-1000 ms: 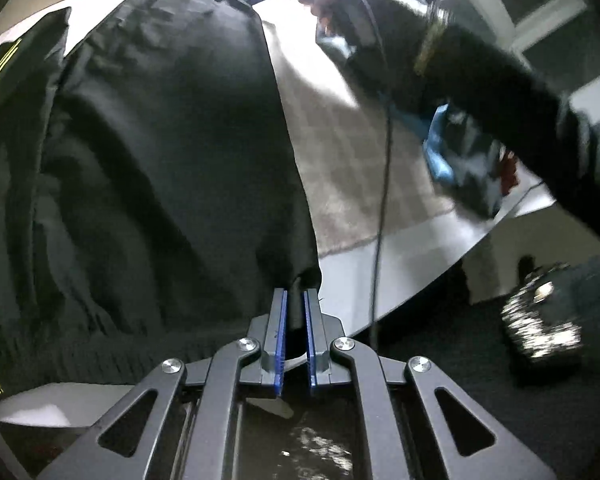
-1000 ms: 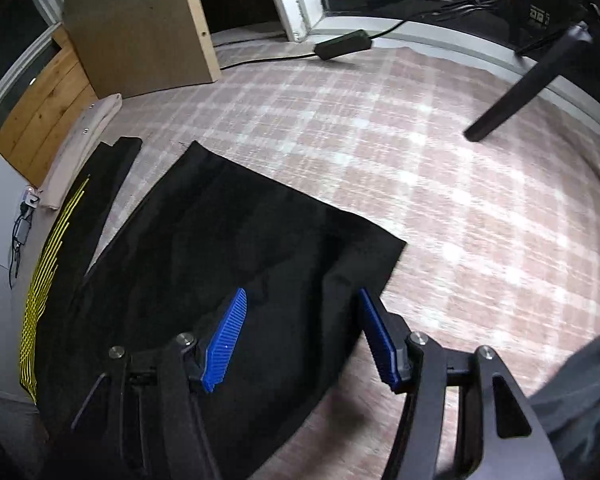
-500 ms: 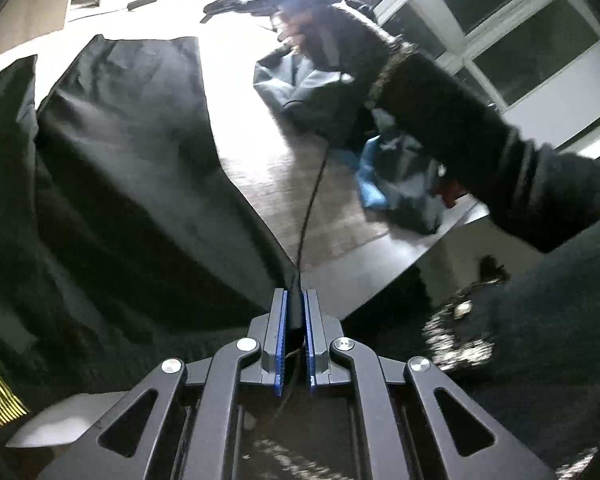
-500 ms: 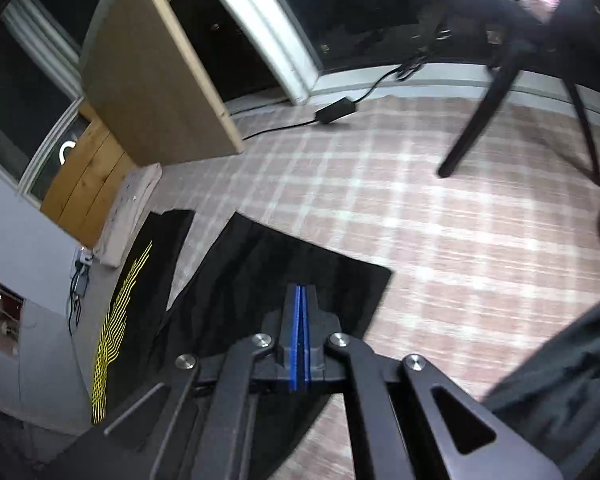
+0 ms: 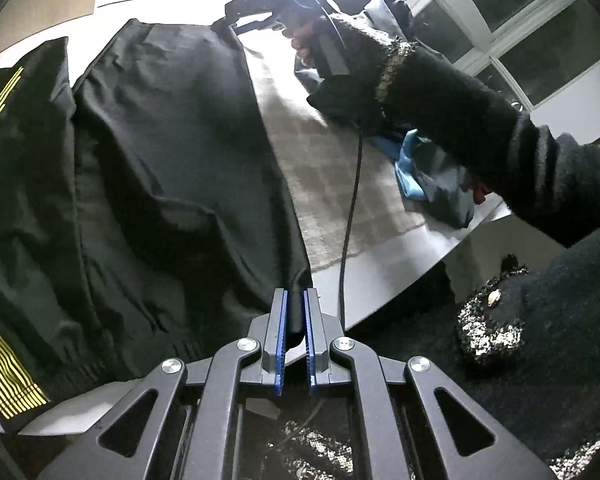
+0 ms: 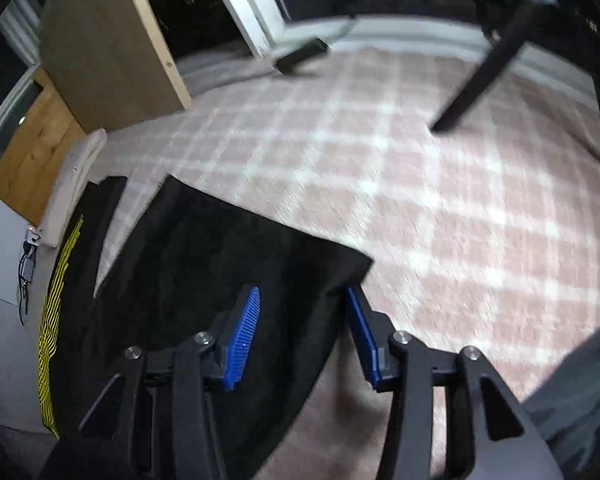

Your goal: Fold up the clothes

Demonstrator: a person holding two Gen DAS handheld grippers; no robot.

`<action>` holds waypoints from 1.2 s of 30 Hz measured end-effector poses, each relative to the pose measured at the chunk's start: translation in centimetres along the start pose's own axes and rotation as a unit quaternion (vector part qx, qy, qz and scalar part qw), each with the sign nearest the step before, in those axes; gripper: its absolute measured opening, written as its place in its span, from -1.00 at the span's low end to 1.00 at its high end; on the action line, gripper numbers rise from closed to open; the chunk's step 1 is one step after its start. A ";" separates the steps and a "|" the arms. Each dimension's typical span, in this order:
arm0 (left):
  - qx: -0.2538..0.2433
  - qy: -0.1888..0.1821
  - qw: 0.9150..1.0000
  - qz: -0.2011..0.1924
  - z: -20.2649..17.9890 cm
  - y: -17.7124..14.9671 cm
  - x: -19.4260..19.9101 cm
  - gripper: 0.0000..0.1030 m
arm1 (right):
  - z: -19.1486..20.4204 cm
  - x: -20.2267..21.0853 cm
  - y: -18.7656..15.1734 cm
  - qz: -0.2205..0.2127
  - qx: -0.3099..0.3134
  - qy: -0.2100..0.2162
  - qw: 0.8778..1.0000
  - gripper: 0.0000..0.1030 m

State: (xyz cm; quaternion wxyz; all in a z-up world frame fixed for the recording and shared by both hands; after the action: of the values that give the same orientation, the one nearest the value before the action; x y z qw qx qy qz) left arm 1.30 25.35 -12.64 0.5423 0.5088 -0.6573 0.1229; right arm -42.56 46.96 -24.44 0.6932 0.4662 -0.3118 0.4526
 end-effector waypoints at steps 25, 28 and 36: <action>0.041 -0.046 0.995 -0.083 1.6 -0.3 2.5 -0.86 | 11.0 10.1 5.0 -0.077 0.063 0.036 0.994 -0.98; 0.084 -0.023 0.988 -0.127 5.0 -2.4 5.7 -0.86 | 15.6 9.2 5.8 -0.077 0.089 0.046 0.992 -0.98; 0.234 0.040 0.960 -0.146 15.2 -12.8 7.7 -0.86 | 35.8 -1.5 5.9 -0.026 0.212 0.055 0.975 -0.97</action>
State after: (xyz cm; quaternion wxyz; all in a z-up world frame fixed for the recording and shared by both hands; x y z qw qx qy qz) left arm 3.45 4.61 -16.93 0.4455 0.7068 -0.5066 0.2128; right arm -48.96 14.11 -10.32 0.6063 0.5851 -0.1571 0.5151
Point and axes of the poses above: each gripper's, at about its wrist camera, not at the fingertips, and x roughly against the way its jaws point, z to its left, y to its top, the point moved 5 cm from there along -x, roughly the way its jaws point, and after that the axes turned 11 degrees about -x, right-handed, at the moved point
